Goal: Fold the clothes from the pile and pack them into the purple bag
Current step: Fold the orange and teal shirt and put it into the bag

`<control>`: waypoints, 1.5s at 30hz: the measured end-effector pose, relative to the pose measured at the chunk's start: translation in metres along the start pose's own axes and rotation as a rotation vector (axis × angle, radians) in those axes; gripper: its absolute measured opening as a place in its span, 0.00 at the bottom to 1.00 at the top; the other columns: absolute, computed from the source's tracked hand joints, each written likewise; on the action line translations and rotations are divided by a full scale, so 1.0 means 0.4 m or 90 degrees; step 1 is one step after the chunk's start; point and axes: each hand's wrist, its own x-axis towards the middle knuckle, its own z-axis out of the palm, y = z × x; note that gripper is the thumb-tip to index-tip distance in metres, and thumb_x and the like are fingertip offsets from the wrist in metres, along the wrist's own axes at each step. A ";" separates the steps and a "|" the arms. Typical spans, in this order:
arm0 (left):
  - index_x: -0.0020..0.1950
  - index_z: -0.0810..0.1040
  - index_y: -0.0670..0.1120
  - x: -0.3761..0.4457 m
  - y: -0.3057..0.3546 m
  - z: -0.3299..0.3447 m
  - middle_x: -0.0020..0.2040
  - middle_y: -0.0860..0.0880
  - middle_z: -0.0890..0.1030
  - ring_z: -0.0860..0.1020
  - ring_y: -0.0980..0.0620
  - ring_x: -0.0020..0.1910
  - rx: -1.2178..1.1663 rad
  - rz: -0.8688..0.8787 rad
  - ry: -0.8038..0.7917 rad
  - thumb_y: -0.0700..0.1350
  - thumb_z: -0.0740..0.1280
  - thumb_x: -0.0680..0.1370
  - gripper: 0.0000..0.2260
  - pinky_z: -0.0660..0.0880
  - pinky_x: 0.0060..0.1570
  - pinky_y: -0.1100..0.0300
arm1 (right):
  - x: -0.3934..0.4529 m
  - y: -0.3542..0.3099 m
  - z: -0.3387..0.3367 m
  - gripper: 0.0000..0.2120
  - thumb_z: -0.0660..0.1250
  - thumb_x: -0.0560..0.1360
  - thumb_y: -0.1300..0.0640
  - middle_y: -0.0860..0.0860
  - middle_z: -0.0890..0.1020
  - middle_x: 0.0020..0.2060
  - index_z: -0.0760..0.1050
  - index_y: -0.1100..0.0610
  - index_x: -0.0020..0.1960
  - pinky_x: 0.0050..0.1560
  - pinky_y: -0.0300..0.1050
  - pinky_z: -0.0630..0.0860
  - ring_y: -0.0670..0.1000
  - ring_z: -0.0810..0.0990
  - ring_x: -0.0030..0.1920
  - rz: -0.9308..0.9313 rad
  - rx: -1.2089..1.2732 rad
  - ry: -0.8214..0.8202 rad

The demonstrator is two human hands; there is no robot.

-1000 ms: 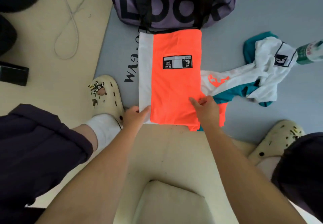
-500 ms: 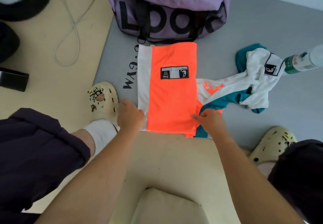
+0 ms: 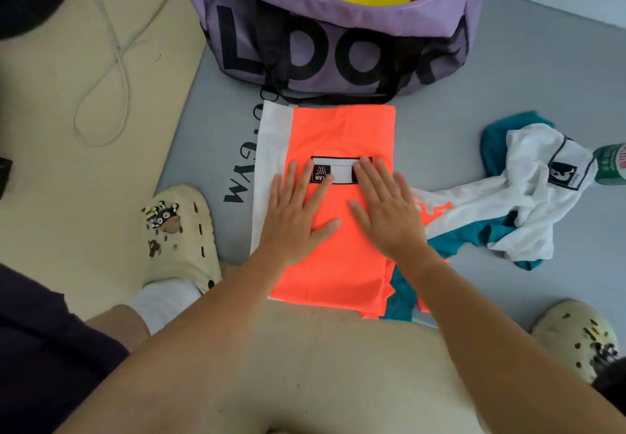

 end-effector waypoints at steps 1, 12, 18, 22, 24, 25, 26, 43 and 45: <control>0.80 0.56 0.55 0.006 -0.003 0.008 0.81 0.42 0.50 0.46 0.39 0.80 0.002 -0.008 0.017 0.69 0.50 0.78 0.33 0.47 0.76 0.39 | 0.023 0.023 -0.001 0.30 0.50 0.81 0.43 0.49 0.56 0.79 0.54 0.54 0.79 0.76 0.58 0.53 0.51 0.52 0.79 0.013 -0.011 0.008; 0.80 0.53 0.59 0.023 0.000 0.021 0.81 0.44 0.50 0.46 0.38 0.79 0.027 -0.056 0.011 0.71 0.51 0.77 0.34 0.47 0.72 0.32 | 0.232 0.101 -0.038 0.30 0.54 0.82 0.45 0.53 0.56 0.78 0.53 0.56 0.79 0.77 0.55 0.46 0.53 0.52 0.79 -0.018 -0.046 0.031; 0.78 0.61 0.56 0.016 0.001 -0.033 0.80 0.44 0.54 0.49 0.42 0.79 -0.128 -0.147 0.028 0.66 0.57 0.78 0.30 0.50 0.75 0.40 | 0.180 0.045 -0.104 0.24 0.60 0.80 0.53 0.60 0.72 0.69 0.67 0.63 0.72 0.69 0.56 0.64 0.61 0.68 0.71 0.044 0.065 0.172; 0.69 0.71 0.46 -0.005 -0.003 -0.092 0.65 0.44 0.73 0.70 0.43 0.65 -0.255 -0.583 0.216 0.59 0.70 0.73 0.29 0.70 0.63 0.47 | 0.067 -0.009 -0.095 0.15 0.64 0.78 0.53 0.58 0.78 0.53 0.73 0.61 0.60 0.50 0.52 0.70 0.61 0.76 0.54 0.247 0.205 0.174; 0.58 0.74 0.46 -0.011 -0.009 -0.114 0.55 0.48 0.78 0.77 0.45 0.54 -0.303 -0.723 0.185 0.59 0.72 0.69 0.24 0.76 0.50 0.49 | 0.032 -0.019 -0.080 0.15 0.65 0.77 0.48 0.57 0.79 0.50 0.72 0.60 0.55 0.46 0.49 0.68 0.61 0.77 0.52 0.459 0.330 0.085; 0.54 0.75 0.46 -0.010 -0.012 -0.119 0.51 0.49 0.79 0.78 0.46 0.49 -0.352 -0.751 0.153 0.58 0.73 0.69 0.21 0.75 0.43 0.53 | 0.016 -0.027 -0.071 0.17 0.66 0.76 0.46 0.57 0.79 0.49 0.72 0.60 0.53 0.45 0.49 0.68 0.60 0.77 0.52 0.517 0.350 0.051; 0.52 0.76 0.46 -0.007 -0.013 -0.122 0.48 0.49 0.81 0.79 0.48 0.43 -0.413 -0.762 0.117 0.56 0.73 0.69 0.19 0.72 0.36 0.56 | 0.001 -0.037 -0.064 0.18 0.67 0.76 0.45 0.57 0.79 0.49 0.72 0.61 0.52 0.44 0.49 0.68 0.60 0.77 0.52 0.546 0.356 0.037; 0.46 0.76 0.43 0.048 0.021 -0.130 0.45 0.47 0.81 0.79 0.45 0.42 -0.470 -0.638 0.012 0.50 0.76 0.70 0.14 0.71 0.35 0.57 | -0.005 -0.028 -0.050 0.11 0.71 0.73 0.53 0.56 0.77 0.39 0.72 0.59 0.40 0.40 0.45 0.63 0.56 0.73 0.41 0.540 0.413 0.076; 0.53 0.75 0.41 0.058 0.036 -0.128 0.51 0.46 0.80 0.80 0.44 0.48 -0.440 -0.624 0.003 0.51 0.76 0.69 0.21 0.76 0.43 0.53 | -0.022 -0.007 -0.052 0.12 0.71 0.73 0.54 0.55 0.75 0.38 0.72 0.60 0.40 0.40 0.45 0.63 0.56 0.72 0.40 0.537 0.417 0.075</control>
